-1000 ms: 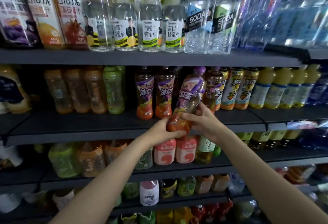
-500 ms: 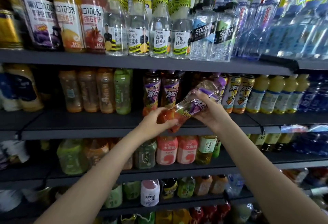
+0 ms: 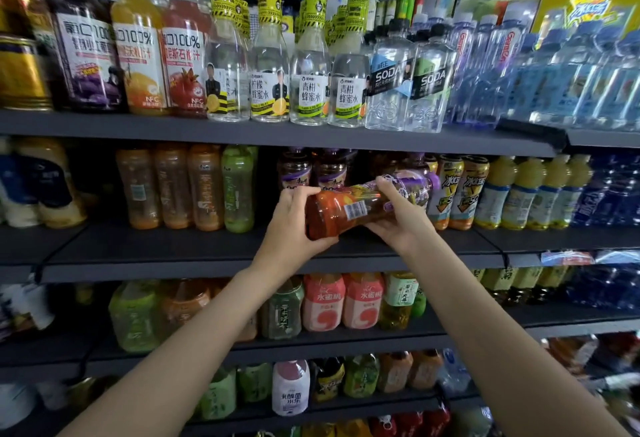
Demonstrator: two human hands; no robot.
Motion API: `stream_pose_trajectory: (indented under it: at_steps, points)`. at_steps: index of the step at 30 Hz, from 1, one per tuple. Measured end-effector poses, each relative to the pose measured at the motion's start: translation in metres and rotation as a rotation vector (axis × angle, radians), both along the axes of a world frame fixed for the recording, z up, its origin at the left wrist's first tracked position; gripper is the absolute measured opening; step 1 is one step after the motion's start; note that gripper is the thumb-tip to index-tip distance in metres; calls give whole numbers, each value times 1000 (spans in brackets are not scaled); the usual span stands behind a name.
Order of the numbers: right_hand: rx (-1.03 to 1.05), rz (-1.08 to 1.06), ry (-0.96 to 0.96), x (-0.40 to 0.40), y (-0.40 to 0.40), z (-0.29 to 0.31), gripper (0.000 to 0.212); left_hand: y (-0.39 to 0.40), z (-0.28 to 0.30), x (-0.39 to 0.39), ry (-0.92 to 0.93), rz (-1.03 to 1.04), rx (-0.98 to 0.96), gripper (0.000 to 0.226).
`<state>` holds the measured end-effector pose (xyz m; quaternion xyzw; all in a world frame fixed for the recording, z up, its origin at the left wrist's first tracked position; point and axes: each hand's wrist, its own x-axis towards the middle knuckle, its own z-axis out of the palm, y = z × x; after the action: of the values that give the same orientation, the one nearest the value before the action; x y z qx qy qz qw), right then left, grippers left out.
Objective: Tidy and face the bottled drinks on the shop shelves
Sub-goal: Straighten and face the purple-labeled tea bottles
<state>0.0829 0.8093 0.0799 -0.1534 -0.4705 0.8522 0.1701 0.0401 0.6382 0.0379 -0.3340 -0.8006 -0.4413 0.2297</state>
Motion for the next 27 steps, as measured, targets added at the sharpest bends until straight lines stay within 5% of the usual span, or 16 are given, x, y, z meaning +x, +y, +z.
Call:
stream_pose_trajectory:
  at_steps: [5, 11, 17, 21, 27]
  points:
    - [298, 79, 51, 5, 7, -3, 34, -2, 11, -10, -418, -223, -130, 49]
    - [591, 314, 214, 11, 3, -4, 57, 8, 8, -7, -641, -417, -134, 43]
    - [895, 70, 154, 0, -15, -5, 62, 31, -11, 3, -461, 10, 76, 70]
    - [886, -88, 141, -6, -29, -6, 70, 34, -11, 4, -239, 216, 60, 74]
    - [952, -20, 186, -11, -22, -18, 75, 29, -4, -6, -239, 49, 21, 62]
